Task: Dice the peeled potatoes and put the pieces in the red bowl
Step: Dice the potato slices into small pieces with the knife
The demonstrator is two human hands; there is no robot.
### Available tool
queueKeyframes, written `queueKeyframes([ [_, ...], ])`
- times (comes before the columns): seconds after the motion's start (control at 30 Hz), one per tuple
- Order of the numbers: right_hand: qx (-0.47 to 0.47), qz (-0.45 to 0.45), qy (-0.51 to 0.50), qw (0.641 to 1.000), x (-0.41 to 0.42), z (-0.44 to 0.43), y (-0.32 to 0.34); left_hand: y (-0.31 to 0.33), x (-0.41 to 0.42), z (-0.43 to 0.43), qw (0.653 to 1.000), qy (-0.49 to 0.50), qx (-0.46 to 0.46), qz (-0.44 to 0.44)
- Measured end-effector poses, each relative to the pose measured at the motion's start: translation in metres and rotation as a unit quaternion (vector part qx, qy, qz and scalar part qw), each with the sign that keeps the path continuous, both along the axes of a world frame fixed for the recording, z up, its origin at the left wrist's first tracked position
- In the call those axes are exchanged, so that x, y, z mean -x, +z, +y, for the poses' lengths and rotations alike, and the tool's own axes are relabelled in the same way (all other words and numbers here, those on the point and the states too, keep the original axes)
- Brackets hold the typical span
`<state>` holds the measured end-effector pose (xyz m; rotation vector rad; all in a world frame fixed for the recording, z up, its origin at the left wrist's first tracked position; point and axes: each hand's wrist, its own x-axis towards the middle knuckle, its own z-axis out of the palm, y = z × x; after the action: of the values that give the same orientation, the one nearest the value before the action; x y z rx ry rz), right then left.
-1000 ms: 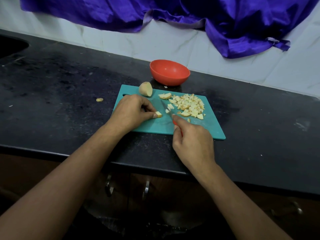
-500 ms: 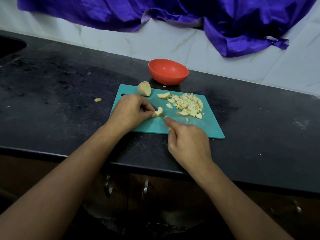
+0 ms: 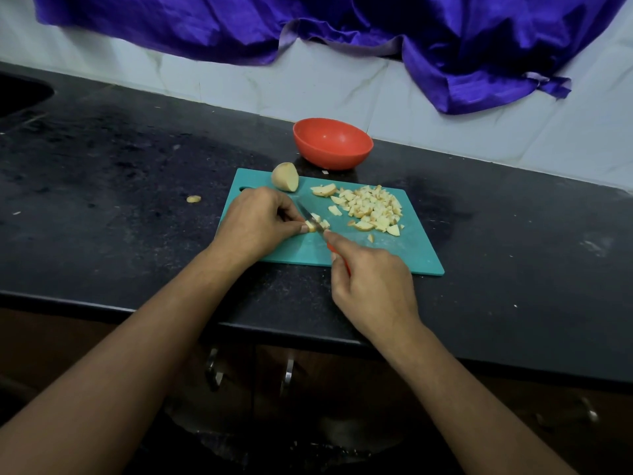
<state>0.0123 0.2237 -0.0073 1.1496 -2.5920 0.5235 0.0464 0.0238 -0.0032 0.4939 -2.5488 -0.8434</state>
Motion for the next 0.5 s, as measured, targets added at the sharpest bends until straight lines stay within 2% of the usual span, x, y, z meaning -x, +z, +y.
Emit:
queueKeyframes([
  [0.13, -0.013, 0.003, 0.002, 1.0, 0.0009, -0.0016, -0.0006, 0.0006, 0.0001, -0.0003, 1.0, 0.002, 0.001, -0.004],
  [0.3, 0.023, -0.018, -0.051, 0.998, 0.0036, 0.0, -0.0008, 0.0007, -0.0002, 0.0003, 1.0, 0.012, 0.007, -0.007],
  [0.4, 0.054, -0.028, -0.019, 0.998, 0.0004, 0.0017, -0.0001, 0.0017, -0.0012, 0.0, 1.0, 0.004, 0.009, -0.013],
  [0.5, 0.037, -0.018, 0.009, 0.999, -0.0014, 0.0024, 0.0005, 0.0022, -0.002, -0.0017, 1.0, -0.006, 0.011, -0.013],
])
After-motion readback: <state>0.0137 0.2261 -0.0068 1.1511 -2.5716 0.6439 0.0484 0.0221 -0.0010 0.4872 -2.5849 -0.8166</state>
